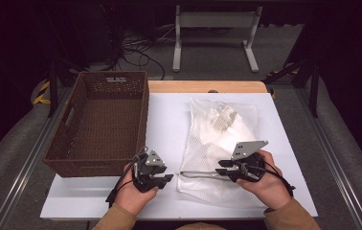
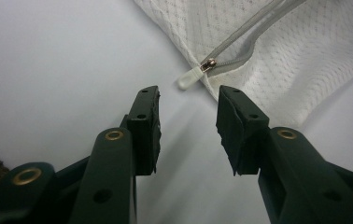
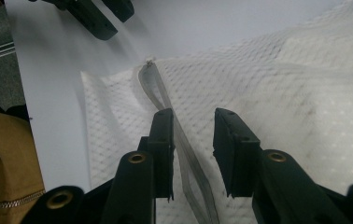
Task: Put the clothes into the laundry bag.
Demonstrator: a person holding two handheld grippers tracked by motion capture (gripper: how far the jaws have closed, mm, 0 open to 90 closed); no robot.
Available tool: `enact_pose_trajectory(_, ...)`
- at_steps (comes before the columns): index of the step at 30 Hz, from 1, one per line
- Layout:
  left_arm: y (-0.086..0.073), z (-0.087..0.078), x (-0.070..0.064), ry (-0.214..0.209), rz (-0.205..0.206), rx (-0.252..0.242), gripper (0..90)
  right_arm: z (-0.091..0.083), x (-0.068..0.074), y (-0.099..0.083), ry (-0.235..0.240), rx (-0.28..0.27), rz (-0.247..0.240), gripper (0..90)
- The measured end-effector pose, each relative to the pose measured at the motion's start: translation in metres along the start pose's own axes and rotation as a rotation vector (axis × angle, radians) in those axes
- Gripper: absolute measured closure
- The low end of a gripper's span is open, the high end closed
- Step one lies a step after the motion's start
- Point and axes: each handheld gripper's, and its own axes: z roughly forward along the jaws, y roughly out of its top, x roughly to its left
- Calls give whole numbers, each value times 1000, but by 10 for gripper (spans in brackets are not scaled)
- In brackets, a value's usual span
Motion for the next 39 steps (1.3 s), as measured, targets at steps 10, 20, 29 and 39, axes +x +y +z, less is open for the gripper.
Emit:
enact_pose_trajectory(10, -12, -8, 2, 14, -28, -10, 601, 23, 0, 20, 52, 6, -34, 680)
enact_pose_trajectory(20, -19, -12, 3, 18, -49, -17, 595, 45, 2, 36, 81, 19, -58, 645)
enact_pose_trajectory(29, -23, -14, 6, 19, -65, -20, 594, 66, 6, 52, 117, 27, -52, 640)
enact_pose_trajectory(39, -25, -15, 7, 25, -65, -14, 594, 93, 10, 62, 143, 61, -47, 631)
